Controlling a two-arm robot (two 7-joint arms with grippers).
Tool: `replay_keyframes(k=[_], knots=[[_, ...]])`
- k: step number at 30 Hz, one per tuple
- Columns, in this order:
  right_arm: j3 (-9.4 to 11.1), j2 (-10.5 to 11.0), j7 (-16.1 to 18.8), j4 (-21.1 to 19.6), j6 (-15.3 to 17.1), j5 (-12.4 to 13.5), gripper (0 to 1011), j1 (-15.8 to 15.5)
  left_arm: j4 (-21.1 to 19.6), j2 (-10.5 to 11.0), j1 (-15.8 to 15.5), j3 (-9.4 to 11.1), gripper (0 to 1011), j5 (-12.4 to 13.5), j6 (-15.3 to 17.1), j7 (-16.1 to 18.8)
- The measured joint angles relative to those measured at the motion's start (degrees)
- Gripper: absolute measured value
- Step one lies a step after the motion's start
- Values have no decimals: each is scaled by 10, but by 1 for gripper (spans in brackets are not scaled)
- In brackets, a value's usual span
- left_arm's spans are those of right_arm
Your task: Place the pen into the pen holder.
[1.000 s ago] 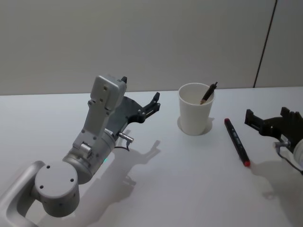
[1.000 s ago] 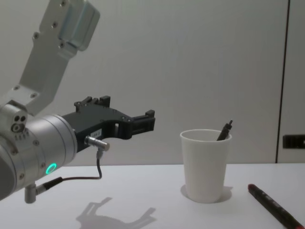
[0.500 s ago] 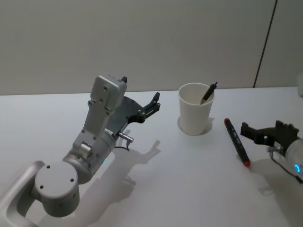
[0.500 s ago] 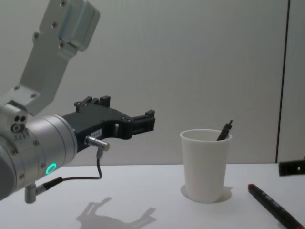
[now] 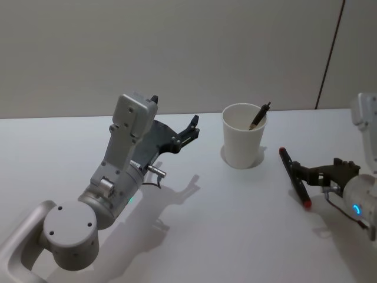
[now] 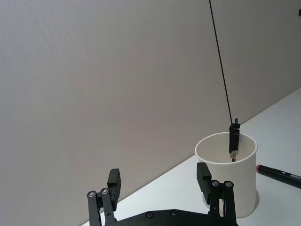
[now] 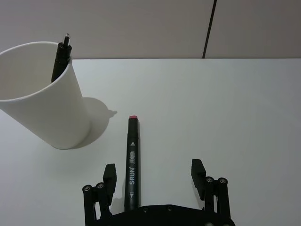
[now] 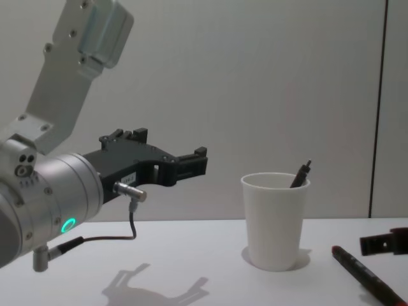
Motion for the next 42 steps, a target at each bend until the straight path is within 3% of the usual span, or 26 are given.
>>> replay_keyframes(k=[16,42], knots=[[-16,-20,14,37,-3,-44,1002,16,0,0,0,0,1001,0,0,0],[-26,-50,27,107,-31,-90,1002,46,0,0,0,0,1001,0,0,0]])
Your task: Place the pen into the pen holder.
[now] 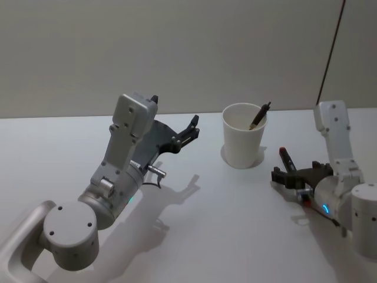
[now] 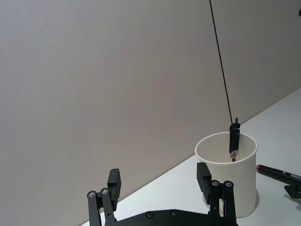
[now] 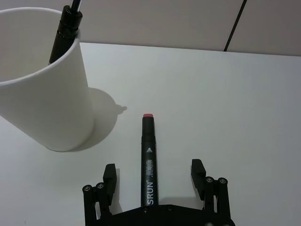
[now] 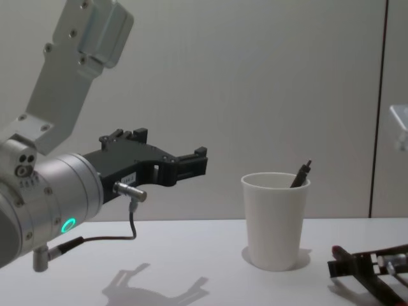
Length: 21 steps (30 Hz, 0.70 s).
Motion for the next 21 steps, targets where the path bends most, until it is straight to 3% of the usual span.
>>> replay_keyframes(k=[20,21], knots=[[3,-12,-7,18,-5,-7,1002,5,0,0,0,0,1001,0,0,0],[3,-12,-8,19,-5,-7,970,5,0,0,0,0,1001,0,0,0]])
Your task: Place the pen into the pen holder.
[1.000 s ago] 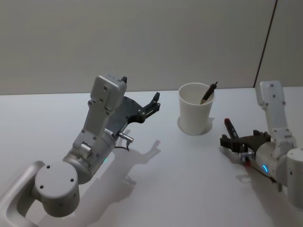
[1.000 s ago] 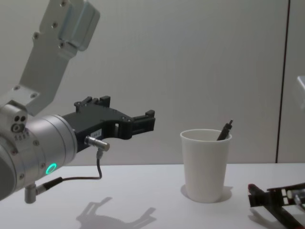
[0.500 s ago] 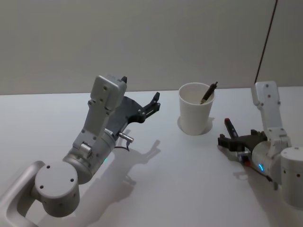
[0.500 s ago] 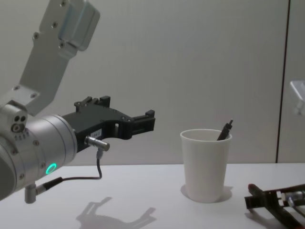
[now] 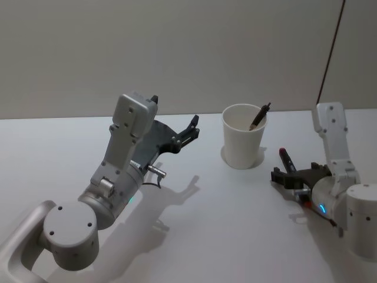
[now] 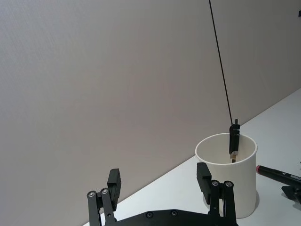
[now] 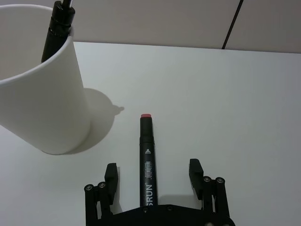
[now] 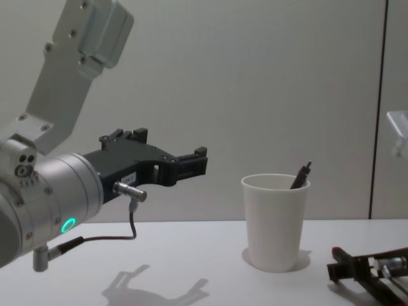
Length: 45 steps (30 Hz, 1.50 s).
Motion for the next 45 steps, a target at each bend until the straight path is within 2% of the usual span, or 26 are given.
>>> replay_keyframes(k=[5,45], knots=[[0,-1,-1,2,-1,0,864,0,0,0,0,0,1001,0,0,0],[5,-3,-2,-1,-10,2,599,-5,0,0,0,0,1001,0,0,0]])
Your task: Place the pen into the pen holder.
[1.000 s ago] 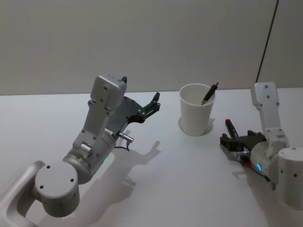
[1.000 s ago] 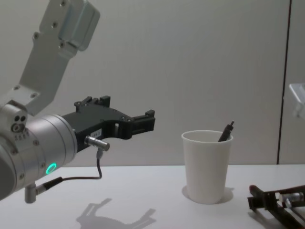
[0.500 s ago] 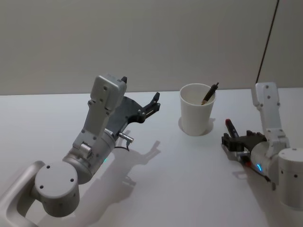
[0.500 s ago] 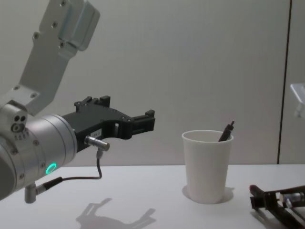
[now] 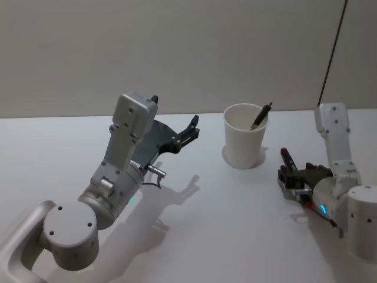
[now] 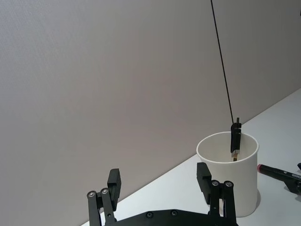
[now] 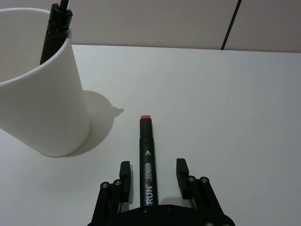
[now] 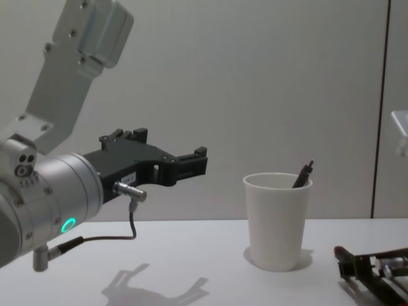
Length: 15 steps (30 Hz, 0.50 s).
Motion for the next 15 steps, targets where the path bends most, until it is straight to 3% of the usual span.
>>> replay_keyframes(k=[8,15], knots=[[1,0,0,-1,-1,1,509,-1,0,0,0,0,1001,0,0,0],[1,0,-1,-1,-1,1,270,-1,0,0,0,0,1001,0,0,0]])
